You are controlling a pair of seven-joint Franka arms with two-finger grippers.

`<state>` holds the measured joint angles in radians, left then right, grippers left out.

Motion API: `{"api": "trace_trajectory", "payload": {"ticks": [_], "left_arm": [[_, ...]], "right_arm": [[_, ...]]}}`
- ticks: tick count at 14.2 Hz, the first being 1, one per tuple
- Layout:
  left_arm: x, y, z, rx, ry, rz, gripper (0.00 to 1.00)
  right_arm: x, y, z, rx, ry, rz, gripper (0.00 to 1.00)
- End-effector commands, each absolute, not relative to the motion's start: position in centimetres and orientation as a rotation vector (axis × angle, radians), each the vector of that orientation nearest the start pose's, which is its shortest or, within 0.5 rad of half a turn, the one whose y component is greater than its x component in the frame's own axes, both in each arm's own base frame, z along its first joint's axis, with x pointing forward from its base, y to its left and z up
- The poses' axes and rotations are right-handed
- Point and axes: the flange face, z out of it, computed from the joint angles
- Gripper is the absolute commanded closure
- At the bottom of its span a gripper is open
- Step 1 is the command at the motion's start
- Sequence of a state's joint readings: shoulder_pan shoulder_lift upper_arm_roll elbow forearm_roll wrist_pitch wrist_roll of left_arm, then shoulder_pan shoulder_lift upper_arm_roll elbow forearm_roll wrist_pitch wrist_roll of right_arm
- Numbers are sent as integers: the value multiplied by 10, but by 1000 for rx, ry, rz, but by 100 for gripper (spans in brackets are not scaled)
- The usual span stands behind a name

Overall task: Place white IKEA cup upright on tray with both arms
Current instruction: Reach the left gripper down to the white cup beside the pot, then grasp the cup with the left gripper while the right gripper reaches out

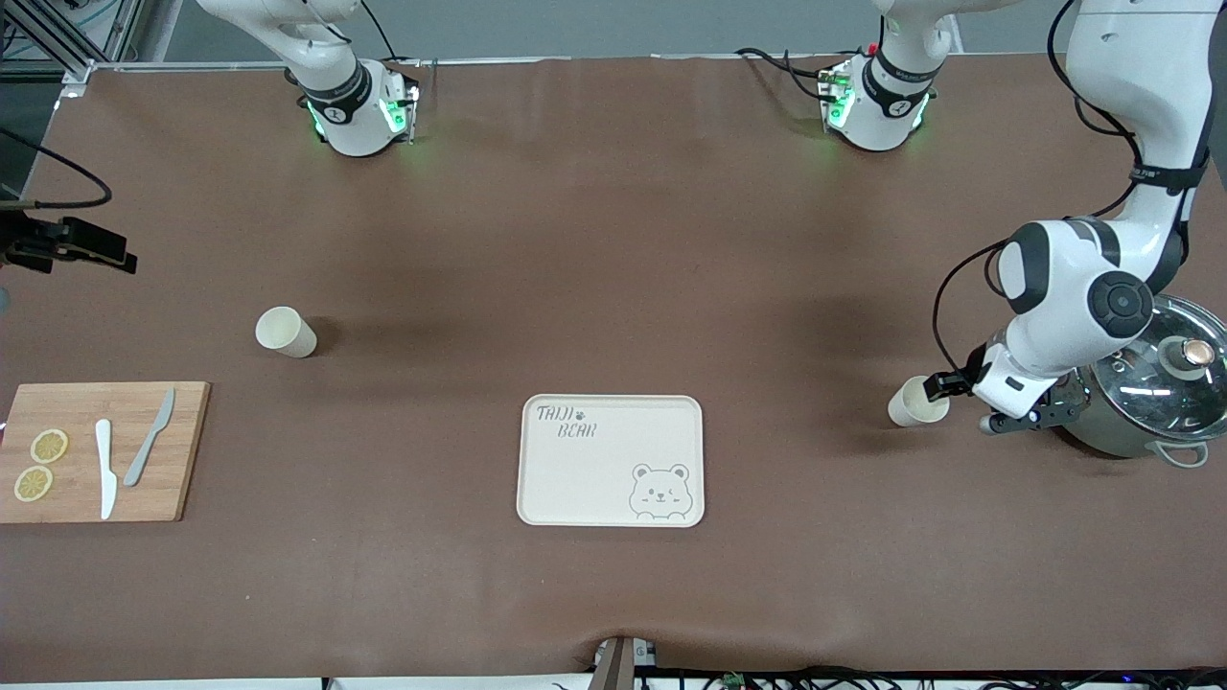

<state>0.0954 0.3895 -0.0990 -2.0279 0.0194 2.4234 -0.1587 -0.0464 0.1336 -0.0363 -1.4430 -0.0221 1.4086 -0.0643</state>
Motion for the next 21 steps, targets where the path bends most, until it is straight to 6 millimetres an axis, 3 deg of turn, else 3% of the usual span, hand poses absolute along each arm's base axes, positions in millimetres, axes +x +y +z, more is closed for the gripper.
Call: {"api": "trace_trajectory", "payload": {"ticks": [1,2,3,5,6,10,12,17,19,21], "left_arm": [[603,-1,240,-3170,-229,-14,41],[604,-1,239,-3171,-227,-21,51],[605,-2,234,-3172,-223,-9,65],[607,-5,233,-3173,-213,-11,94],[608,-5,232,-3174,-206,-11,100],[617,-21,244,-3178,-130,-48,100],[623,-35,253,-3181,-111,-68,100],[632,-104,274,-3190,-45,-98,100],[637,-142,278,-3198,-90,-91,100],[642,-188,278,-3199,-175,-55,100]], "right_arm": [[590,-61,578,-3199,39,295,0],[603,-64,561,-3214,32,309,0],[606,-65,566,-3220,33,288,0],[606,-62,562,-3209,32,305,0],[602,-63,547,-3186,38,375,0],[598,-67,527,-3157,51,467,0],[600,-80,496,-3126,103,607,0],[598,-101,472,-3095,160,690,0],[592,-109,444,-3076,177,733,0],[574,-103,410,-3073,156,742,0]]}}
